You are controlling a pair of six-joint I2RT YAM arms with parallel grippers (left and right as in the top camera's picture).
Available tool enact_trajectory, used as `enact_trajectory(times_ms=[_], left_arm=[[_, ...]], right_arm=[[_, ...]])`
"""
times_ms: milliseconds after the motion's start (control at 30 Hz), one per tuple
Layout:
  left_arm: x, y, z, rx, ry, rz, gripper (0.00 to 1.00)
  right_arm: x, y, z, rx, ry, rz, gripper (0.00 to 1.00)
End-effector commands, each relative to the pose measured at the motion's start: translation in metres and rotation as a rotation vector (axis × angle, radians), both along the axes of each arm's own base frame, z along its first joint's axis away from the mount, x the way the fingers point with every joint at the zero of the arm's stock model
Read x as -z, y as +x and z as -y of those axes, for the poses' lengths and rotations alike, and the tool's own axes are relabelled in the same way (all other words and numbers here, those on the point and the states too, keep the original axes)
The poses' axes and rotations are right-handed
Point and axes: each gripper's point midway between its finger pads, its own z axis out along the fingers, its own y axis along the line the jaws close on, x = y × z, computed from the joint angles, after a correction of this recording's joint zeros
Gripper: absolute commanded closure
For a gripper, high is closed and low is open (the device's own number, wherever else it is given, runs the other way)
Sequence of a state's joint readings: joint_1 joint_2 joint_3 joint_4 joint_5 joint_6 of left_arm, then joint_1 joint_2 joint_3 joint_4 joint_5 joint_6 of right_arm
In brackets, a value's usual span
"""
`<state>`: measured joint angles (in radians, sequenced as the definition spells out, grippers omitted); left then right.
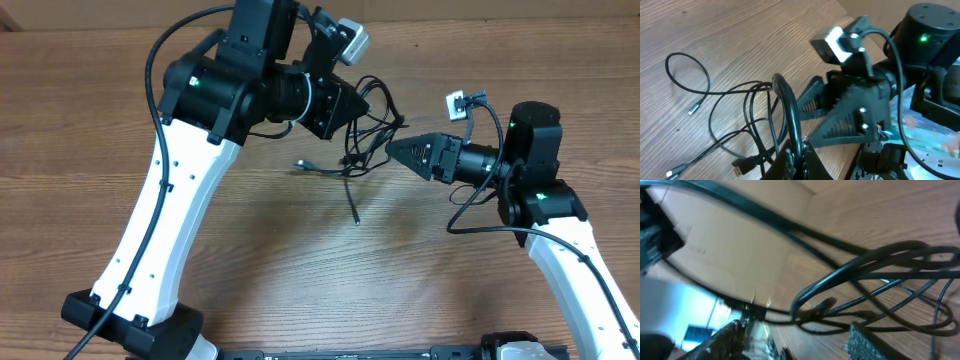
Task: Untangle cables
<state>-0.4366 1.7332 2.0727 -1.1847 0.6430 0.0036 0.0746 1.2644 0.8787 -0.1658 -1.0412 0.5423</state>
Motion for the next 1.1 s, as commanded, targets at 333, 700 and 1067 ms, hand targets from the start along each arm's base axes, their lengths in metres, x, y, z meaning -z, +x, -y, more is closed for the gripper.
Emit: enact_trajectory(times_ms=[333, 700, 1067], left_arm=[[-0.003, -0.008, 0.013, 0.057, -0.018, 0.015, 0.96], [-0.006, -0.014, 0.025, 0.086, -0.024, 0.038, 0.96], [-0.011, -0.021, 0.043, 0.116, -0.047, 0.052, 0.96]], right_arm=[[-0.01, 0.024, 0.006, 0.172, 0.048, -0.1, 0.36], [-0.01, 0.023, 0.005, 0.174, 0.061, -0.128, 0.52], [-0.009, 0.023, 0.005, 0.174, 0.06, -0.132, 0.64]])
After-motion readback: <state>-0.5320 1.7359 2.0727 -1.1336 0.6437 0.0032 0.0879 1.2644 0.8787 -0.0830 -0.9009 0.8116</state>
